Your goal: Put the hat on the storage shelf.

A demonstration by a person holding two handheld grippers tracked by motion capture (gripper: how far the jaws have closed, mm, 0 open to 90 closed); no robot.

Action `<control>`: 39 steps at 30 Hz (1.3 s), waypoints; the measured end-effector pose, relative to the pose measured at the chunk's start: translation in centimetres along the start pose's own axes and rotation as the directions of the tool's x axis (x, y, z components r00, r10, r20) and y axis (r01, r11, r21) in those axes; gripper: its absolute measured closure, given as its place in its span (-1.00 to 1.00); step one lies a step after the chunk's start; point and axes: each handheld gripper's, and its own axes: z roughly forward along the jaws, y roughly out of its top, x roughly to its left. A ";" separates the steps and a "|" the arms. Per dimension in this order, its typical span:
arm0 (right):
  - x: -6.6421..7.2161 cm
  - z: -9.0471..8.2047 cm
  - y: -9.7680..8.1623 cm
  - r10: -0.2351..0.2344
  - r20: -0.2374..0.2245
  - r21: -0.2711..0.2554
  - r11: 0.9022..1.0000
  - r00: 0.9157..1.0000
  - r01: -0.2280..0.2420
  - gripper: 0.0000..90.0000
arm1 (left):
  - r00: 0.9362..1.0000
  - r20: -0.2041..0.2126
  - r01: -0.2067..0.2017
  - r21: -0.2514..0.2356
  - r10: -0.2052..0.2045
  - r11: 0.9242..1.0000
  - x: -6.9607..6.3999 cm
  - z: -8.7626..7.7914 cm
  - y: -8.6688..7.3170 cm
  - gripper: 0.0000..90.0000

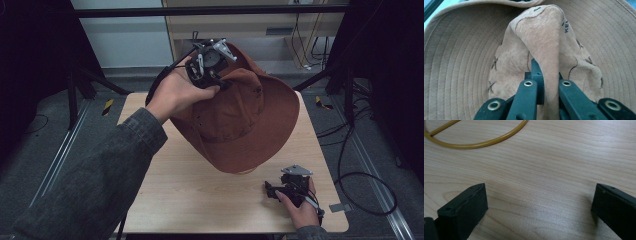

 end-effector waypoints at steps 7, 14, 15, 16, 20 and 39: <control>0.0 0.0 0.0 0.000 0.001 0.000 1.000 1.000 0.000 -0.99 | 1.000 -0.004 -0.001 -0.005 0.001 1.000 -0.4 0.9 0.9 0.97; 0.0 0.0 0.0 0.000 0.001 0.000 1.000 1.000 0.000 -0.99 | 1.000 -0.024 -0.013 -0.013 0.013 1.000 -0.8 1.1 1.8 0.97; 0.0 0.0 0.0 0.000 0.003 0.001 1.000 1.000 0.000 -0.99 | 1.000 -0.024 -0.014 -0.013 0.014 1.000 -0.9 1.2 2.0 0.97; 0.0 0.0 0.0 0.000 0.002 0.001 1.000 1.000 0.000 -0.99 | 1.000 -0.028 -0.014 -0.014 0.013 1.000 -0.9 1.3 2.1 0.97; 0.0 0.0 0.0 0.000 0.002 0.000 1.000 1.000 0.000 -0.99 | 1.000 -0.024 -0.013 -0.011 0.013 1.000 -0.6 2.2 2.7 0.97; 0.0 0.0 0.0 0.002 0.002 0.002 1.000 1.000 -0.002 -0.99 | 1.000 0.005 -0.007 0.059 0.006 0.998 -0.3 7.2 2.8 0.97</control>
